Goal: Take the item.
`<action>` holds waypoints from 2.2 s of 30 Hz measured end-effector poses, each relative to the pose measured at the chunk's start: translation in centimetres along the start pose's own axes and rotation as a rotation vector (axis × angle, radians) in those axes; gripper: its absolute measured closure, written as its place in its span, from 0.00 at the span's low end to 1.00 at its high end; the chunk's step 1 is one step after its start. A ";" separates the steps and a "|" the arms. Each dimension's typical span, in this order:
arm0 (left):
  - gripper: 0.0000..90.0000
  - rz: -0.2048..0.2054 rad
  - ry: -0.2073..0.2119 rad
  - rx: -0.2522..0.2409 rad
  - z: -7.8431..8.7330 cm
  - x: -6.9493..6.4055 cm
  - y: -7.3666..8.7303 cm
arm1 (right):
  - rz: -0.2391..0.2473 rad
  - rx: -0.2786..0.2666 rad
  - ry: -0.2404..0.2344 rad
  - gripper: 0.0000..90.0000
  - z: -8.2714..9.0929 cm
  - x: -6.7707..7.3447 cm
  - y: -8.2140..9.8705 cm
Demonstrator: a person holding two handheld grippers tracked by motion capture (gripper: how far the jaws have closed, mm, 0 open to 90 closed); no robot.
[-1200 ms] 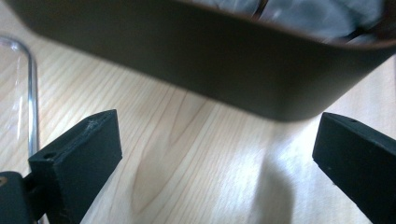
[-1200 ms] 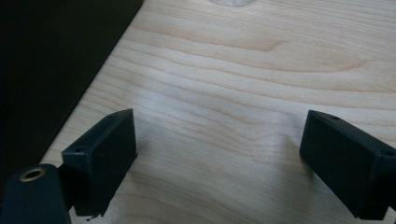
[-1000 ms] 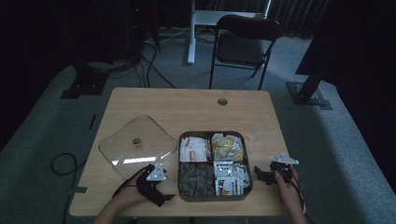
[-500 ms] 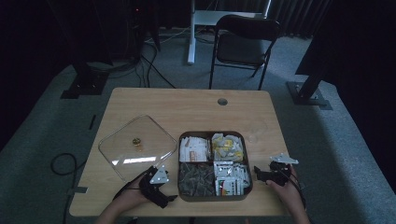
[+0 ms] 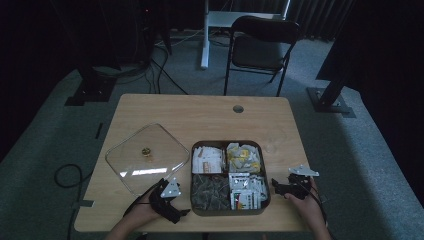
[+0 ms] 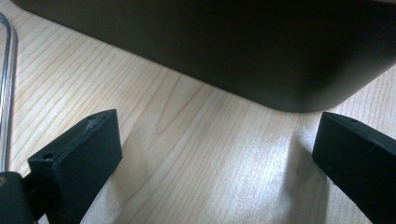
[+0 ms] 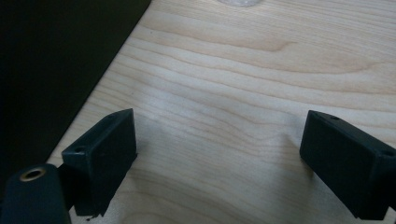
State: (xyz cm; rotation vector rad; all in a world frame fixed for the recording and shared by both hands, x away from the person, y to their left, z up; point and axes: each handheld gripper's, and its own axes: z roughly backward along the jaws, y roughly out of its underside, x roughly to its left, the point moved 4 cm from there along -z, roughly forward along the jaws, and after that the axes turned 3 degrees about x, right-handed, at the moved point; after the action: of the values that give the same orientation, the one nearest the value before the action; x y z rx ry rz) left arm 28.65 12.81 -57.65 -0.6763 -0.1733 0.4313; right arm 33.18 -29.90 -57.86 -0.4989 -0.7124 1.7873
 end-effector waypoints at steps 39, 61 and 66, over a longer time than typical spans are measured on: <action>0.02 -0.007 0.003 0.000 0.0 0.0 0.1 | 0.047 -0.160 -0.161 0.15 4.0 3.2 -7.1; 0.02 -0.007 0.003 0.000 0.0 0.0 0.1 | 0.233 -0.141 -0.330 0.27 1.4 7.8 -8.6; 0.02 -0.006 0.003 0.000 0.0 0.0 0.1 | 0.275 -0.147 -0.348 0.32 0.7 8.8 -8.7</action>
State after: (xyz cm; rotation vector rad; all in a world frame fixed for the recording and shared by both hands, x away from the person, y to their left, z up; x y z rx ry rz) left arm 28.63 12.89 -57.66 -0.6764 -0.1727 0.4242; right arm 35.98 -19.74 -51.29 -0.3999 -1.0627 2.1176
